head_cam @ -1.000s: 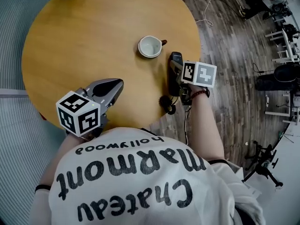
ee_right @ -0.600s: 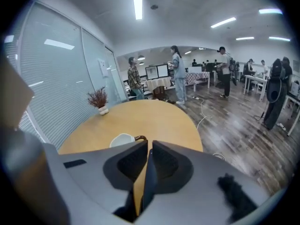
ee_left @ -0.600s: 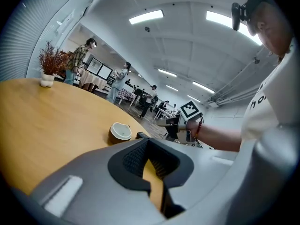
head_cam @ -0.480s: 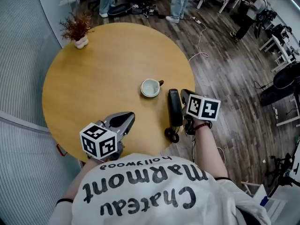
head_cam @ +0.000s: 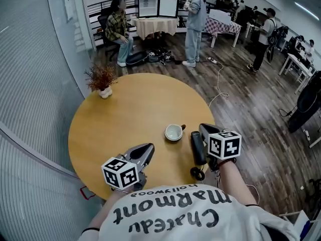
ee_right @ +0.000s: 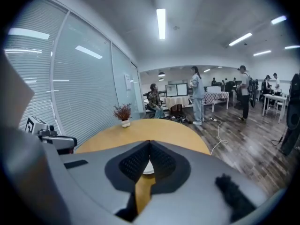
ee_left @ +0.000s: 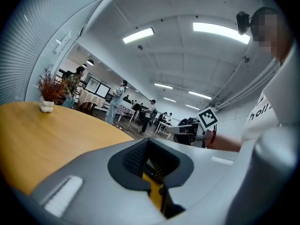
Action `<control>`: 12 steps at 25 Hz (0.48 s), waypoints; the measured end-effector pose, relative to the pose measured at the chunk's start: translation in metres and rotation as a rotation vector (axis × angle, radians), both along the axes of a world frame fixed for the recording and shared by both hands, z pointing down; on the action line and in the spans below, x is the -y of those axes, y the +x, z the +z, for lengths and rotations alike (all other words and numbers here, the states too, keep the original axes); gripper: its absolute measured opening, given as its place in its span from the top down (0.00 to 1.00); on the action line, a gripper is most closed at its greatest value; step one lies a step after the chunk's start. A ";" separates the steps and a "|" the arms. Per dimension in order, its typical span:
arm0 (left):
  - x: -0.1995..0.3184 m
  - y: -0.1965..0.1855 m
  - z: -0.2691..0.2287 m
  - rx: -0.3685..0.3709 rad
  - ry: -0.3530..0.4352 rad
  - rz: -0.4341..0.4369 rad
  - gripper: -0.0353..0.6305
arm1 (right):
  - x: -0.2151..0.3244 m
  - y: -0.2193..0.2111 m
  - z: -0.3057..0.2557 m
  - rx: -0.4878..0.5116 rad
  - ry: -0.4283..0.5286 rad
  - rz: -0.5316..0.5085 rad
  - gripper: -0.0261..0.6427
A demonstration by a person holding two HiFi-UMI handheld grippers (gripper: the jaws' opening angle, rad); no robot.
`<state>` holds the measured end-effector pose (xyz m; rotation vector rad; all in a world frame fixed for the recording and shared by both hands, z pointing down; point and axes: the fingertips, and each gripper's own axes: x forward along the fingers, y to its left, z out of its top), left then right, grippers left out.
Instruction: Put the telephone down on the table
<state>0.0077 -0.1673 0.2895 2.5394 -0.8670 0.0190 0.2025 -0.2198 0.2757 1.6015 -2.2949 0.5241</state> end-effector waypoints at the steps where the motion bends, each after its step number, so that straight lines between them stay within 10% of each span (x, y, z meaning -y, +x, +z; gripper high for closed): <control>1: 0.000 0.000 -0.003 -0.002 0.006 0.002 0.94 | -0.002 -0.002 -0.004 0.002 0.006 -0.006 0.94; 12: -0.001 -0.008 -0.014 -0.005 0.032 0.008 0.93 | -0.021 -0.014 -0.011 0.020 0.021 -0.020 0.94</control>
